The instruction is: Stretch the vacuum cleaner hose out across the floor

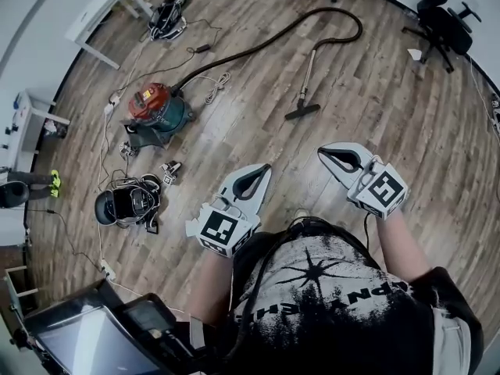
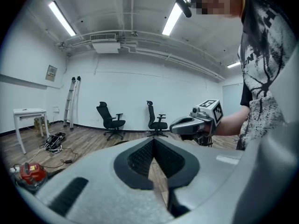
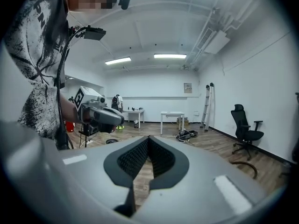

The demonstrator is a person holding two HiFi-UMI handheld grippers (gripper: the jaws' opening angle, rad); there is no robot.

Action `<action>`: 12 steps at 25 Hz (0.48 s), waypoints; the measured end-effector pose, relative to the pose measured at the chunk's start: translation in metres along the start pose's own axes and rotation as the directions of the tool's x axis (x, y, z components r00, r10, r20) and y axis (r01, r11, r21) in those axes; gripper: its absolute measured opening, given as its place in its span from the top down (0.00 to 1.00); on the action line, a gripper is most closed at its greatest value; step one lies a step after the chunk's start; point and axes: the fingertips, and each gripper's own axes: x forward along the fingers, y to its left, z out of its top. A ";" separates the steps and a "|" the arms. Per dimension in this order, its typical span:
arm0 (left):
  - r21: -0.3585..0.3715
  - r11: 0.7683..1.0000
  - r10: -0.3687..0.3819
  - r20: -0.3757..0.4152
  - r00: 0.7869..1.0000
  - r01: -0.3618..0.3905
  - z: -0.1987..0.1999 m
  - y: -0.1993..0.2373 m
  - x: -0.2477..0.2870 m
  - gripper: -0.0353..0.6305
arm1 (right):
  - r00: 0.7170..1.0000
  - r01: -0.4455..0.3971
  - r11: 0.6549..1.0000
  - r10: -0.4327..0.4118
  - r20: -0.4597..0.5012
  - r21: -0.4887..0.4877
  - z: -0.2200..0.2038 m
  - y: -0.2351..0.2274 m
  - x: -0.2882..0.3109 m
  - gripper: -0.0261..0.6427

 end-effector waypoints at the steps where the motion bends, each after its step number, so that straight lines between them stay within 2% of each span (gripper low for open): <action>1: 0.004 1.000 0.002 -0.003 1.000 -0.002 0.002 0.002 0.005 0.95 | 1.000 0.003 1.000 -0.003 -0.001 0.012 -0.002 -0.006 -0.001 0.95; 6: 0.010 1.000 0.006 -0.014 1.000 -0.006 0.008 0.015 0.025 0.95 | 1.000 0.001 0.999 -0.001 0.004 0.037 -0.006 -0.032 0.004 0.95; 9: 0.006 1.000 0.002 -0.019 1.000 -0.002 0.004 0.027 0.029 0.95 | 1.000 0.003 0.991 -0.003 -0.002 0.134 -0.010 -0.044 0.015 0.95; 12: -0.012 1.000 -0.004 -0.022 1.000 0.004 -0.003 0.047 0.030 0.94 | 1.000 0.018 0.986 -0.017 -0.012 0.166 -0.012 -0.054 0.030 0.95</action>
